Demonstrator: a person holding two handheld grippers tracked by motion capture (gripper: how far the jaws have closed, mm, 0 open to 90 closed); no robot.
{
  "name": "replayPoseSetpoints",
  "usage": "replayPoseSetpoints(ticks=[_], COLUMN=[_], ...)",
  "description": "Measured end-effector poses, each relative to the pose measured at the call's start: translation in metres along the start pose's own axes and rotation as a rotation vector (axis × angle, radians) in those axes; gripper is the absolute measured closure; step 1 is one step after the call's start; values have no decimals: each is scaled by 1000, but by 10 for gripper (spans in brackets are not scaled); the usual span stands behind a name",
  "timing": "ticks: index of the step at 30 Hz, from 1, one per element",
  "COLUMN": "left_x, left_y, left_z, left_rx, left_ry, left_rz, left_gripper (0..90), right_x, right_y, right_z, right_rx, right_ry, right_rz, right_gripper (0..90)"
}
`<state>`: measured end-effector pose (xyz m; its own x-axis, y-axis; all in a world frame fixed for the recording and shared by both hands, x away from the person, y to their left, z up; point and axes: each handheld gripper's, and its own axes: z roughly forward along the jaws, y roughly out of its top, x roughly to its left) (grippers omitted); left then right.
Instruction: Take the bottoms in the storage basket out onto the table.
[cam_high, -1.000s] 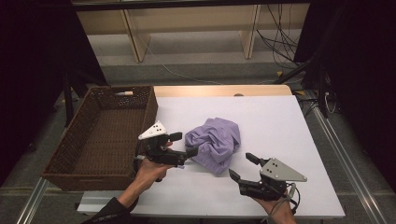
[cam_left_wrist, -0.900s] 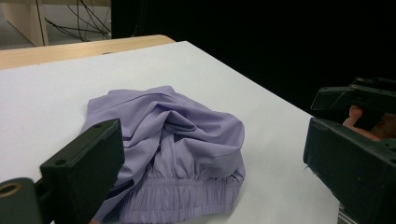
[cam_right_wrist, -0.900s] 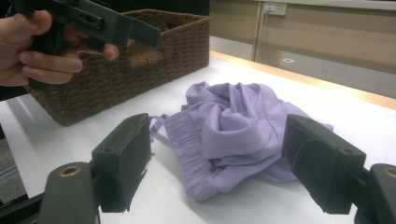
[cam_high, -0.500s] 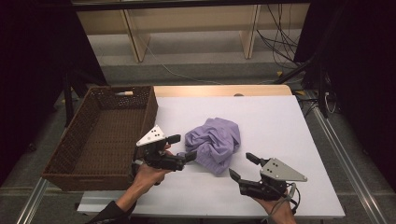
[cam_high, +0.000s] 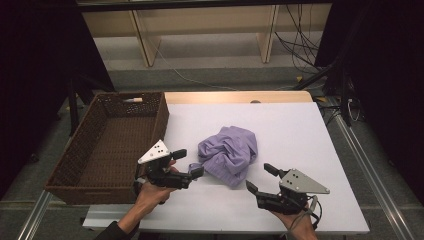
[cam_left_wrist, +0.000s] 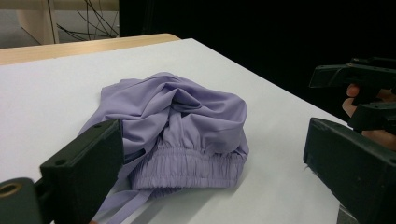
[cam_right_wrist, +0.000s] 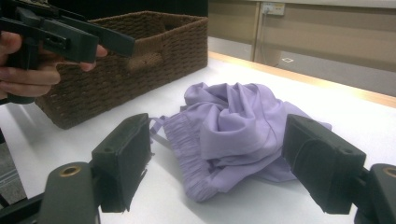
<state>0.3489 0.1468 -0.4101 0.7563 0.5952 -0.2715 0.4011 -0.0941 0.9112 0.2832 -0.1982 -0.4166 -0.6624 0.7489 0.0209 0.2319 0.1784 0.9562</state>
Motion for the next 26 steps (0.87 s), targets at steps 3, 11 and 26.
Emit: replayPoseSetpoints(ticks=[3, 11, 26], left_x=[-1, -2, -4], left_y=[-1, -2, -3], left_z=[-2, -4, -3], left_rx=[-9, -12, -23], left_ry=[1, 11, 12], left_rz=[5, 25, 33], left_gripper=[48, 48, 48], right_x=[0, 0, 0], right_y=[0, 0, 0], right_z=[0, 0, 0], right_rx=[1, -3, -3], right_ry=[0, -1, -1], right_rz=[0, -1, -1], right_gripper=[247, 247, 246])
